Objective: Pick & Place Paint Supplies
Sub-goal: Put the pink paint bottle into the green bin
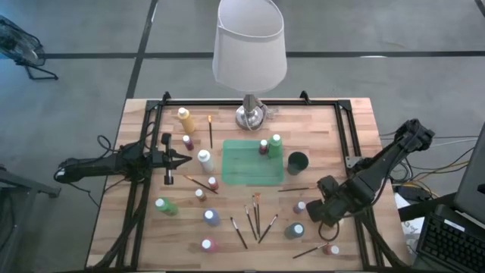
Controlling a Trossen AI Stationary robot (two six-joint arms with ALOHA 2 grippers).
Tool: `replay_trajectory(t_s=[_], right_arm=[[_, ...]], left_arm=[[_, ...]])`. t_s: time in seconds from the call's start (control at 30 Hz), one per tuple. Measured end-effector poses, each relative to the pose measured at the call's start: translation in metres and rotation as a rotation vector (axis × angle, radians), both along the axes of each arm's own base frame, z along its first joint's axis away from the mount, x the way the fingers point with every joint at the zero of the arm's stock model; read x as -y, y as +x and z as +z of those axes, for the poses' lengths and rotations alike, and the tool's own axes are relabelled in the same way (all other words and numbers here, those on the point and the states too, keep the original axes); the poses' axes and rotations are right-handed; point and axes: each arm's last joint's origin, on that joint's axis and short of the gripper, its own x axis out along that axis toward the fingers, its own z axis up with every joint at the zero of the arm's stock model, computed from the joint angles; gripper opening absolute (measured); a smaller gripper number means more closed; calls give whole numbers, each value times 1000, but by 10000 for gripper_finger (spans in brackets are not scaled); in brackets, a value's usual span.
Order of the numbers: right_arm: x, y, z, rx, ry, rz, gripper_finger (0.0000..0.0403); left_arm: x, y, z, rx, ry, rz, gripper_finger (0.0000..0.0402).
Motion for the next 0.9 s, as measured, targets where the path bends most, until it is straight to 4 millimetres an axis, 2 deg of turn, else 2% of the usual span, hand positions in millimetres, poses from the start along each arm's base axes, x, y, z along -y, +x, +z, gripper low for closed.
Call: replay_trajectory(t_s=[0.3,0.47,0.9], right_arm=[[4,0,-29,19,13,-14,245],[8,-3,-40,2,-16,-33,234],[13,-2,-46,-6,-31,-37,190]], left_arm=[[0,0,0,0,0,0,16],[0,0,0,0,0,0,16],[0,0,0,0,0,0,16]])
